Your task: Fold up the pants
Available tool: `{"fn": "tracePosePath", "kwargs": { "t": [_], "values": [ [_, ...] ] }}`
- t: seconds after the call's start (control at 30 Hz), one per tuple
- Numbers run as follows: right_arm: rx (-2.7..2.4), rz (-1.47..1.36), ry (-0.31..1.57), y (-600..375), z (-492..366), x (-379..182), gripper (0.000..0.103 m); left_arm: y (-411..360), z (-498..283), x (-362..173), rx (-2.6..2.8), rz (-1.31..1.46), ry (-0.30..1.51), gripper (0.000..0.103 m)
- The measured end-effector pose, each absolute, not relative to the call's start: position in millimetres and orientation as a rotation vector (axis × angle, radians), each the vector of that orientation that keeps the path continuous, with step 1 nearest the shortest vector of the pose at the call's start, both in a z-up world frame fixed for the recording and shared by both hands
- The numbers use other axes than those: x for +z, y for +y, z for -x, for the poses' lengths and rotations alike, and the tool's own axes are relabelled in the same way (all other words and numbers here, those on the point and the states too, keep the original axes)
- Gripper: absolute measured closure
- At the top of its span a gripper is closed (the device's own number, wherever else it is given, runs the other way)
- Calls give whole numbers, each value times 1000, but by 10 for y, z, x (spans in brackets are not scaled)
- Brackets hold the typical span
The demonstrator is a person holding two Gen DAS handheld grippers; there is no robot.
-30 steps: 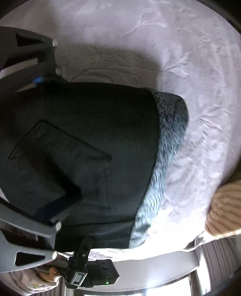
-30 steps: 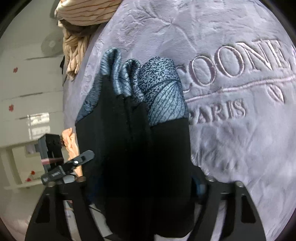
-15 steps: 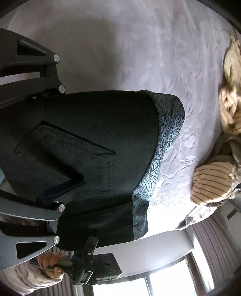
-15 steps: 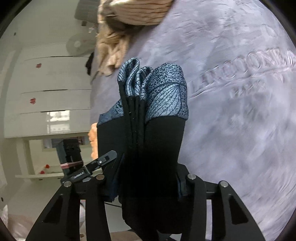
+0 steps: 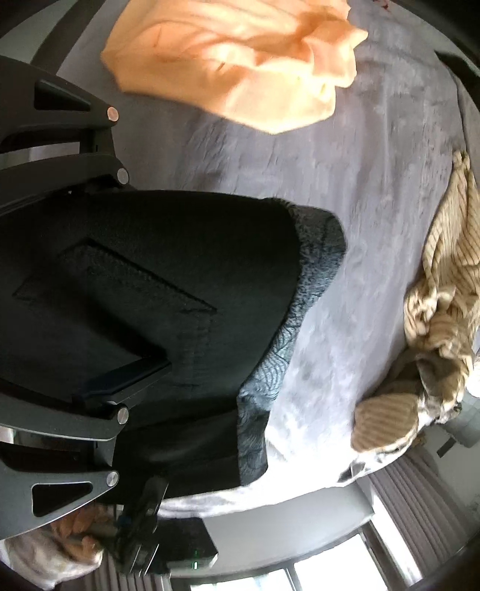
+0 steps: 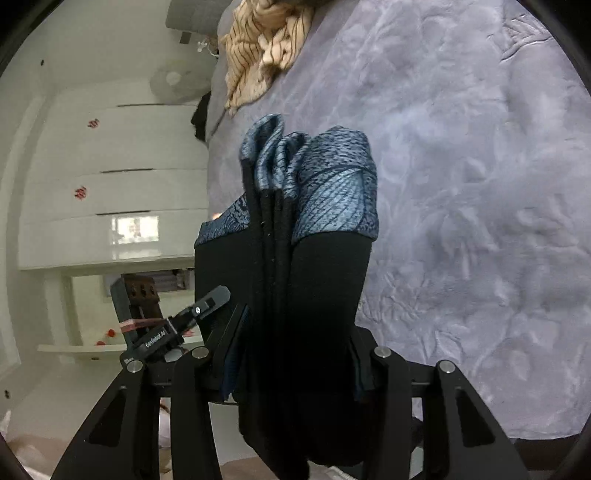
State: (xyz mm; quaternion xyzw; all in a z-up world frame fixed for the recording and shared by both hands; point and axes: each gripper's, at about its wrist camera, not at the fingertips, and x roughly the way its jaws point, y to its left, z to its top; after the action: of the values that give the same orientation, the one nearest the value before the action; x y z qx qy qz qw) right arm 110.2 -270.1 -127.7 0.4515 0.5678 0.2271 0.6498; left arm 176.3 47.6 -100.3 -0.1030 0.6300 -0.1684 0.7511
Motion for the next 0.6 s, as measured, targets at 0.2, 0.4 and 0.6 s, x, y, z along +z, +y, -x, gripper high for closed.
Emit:
{"fn": "tracePosePath", "kwargs": {
  "t": [0.2, 0.4, 0.6],
  "values": [
    [353, -858, 1441, -2533, -1240, -1721, 51, 510, -1826, -1845, -199, 224, 1463, 20],
    [202, -683, 1534, -2589, -1105, -1681, 43, 677, -1708, -1549, -147, 171, 1394, 19],
    [202, -587, 1402, -2639, -1168, -1224, 69, 674, -1806, -1288, -99, 66, 1307, 19]
  ]
}}
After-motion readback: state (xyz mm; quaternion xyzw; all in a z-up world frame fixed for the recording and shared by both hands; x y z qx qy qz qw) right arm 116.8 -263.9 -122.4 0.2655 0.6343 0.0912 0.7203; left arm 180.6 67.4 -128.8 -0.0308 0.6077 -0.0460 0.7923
